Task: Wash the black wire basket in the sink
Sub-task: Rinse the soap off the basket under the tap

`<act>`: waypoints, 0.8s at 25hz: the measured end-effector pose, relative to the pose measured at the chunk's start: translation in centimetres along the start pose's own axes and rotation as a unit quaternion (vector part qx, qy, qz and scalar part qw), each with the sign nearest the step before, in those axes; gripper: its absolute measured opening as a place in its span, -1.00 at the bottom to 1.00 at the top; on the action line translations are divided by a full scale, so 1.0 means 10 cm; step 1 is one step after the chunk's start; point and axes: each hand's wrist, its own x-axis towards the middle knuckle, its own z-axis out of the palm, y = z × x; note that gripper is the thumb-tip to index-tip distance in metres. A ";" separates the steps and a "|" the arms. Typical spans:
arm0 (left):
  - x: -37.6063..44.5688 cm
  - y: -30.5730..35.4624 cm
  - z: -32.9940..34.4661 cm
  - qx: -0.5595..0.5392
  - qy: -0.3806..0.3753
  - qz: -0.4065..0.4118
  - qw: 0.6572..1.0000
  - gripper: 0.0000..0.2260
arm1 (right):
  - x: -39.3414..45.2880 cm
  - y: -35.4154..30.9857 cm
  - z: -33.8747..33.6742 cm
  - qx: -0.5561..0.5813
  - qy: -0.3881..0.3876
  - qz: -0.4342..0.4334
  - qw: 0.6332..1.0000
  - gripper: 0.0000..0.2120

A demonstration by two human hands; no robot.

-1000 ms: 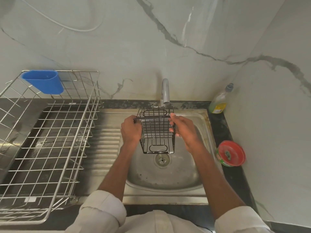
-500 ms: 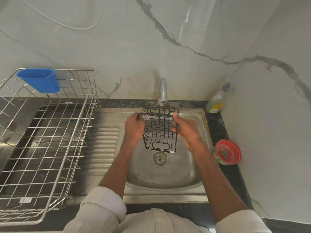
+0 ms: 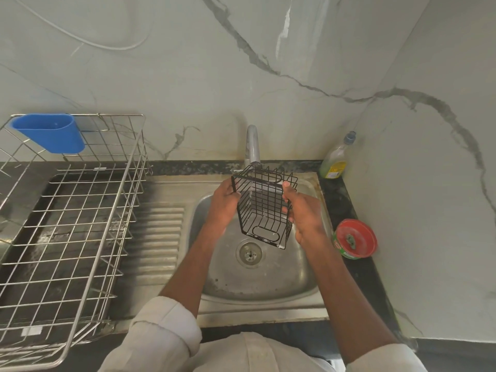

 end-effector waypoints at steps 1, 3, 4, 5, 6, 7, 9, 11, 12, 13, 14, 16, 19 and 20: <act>-0.02 0.00 0.00 -0.003 -0.008 -0.004 1.000 -0.62 | 0.00 0.00 0.02 -0.004 0.002 -0.007 1.000 -0.63; -0.02 -0.02 -0.04 0.001 0.001 -0.008 1.000 -0.65 | 0.00 -0.02 0.04 -0.019 0.004 -0.017 1.000 -0.60; -0.02 -0.02 -0.05 0.006 0.014 -0.010 1.000 -0.73 | 0.01 -0.03 0.04 -0.025 0.001 -0.019 0.999 -0.57; 0.00 -0.03 -0.08 0.018 0.038 -0.011 0.999 -0.84 | 0.02 -0.05 0.04 -0.028 -0.002 -0.024 0.999 -0.53; 0.00 -0.04 -0.12 0.029 0.055 -0.007 0.998 -0.97 | 0.03 -0.06 0.04 -0.029 -0.006 -0.027 0.999 -0.50; -0.01 -0.05 -0.16 0.038 0.066 -0.006 0.997 -0.91 | 0.04 -0.07 0.04 -0.029 -0.012 -0.027 0.999 -0.52; 0.01 -0.12 -0.25 0.062 0.084 -0.001 0.995 -0.88 | 0.03 -0.07 0.09 -0.034 -0.034 -0.023 0.999 -0.61; 0.00 -0.16 -0.33 0.089 0.095 0.019 0.991 -0.89 | 0.01 -0.06 0.16 -0.033 -0.055 -0.028 0.998 -0.65; -0.01 -0.17 -0.37 0.087 0.101 0.023 0.991 -0.90 | 0.00 -0.06 0.20 -0.028 -0.059 -0.031 0.997 -0.65; -0.05 -0.13 -0.38 0.075 0.109 0.026 0.991 -0.92 | -0.02 -0.07 0.23 -0.020 -0.064 -0.033 0.997 -0.65; -0.09 -0.10 -0.39 0.068 0.116 0.032 0.990 -0.94 | -0.02 -0.08 0.25 -0.014 -0.071 -0.033 0.997 -0.65; -0.14 -0.04 -0.39 0.067 0.123 0.045 0.989 -0.94 | -0.02 -0.12 0.28 -0.004 -0.086 -0.033 0.996 -0.67; -0.13 -0.03 -0.34 0.071 0.111 0.043 0.990 -0.88 | 0.01 -0.14 0.26 0.005 -0.080 -0.042 0.996 -0.66; -0.09 -0.05 -0.32 0.082 0.104 0.039 0.990 -0.88 | 0.02 -0.14 0.23 0.009 -0.074 -0.044 0.996 -0.65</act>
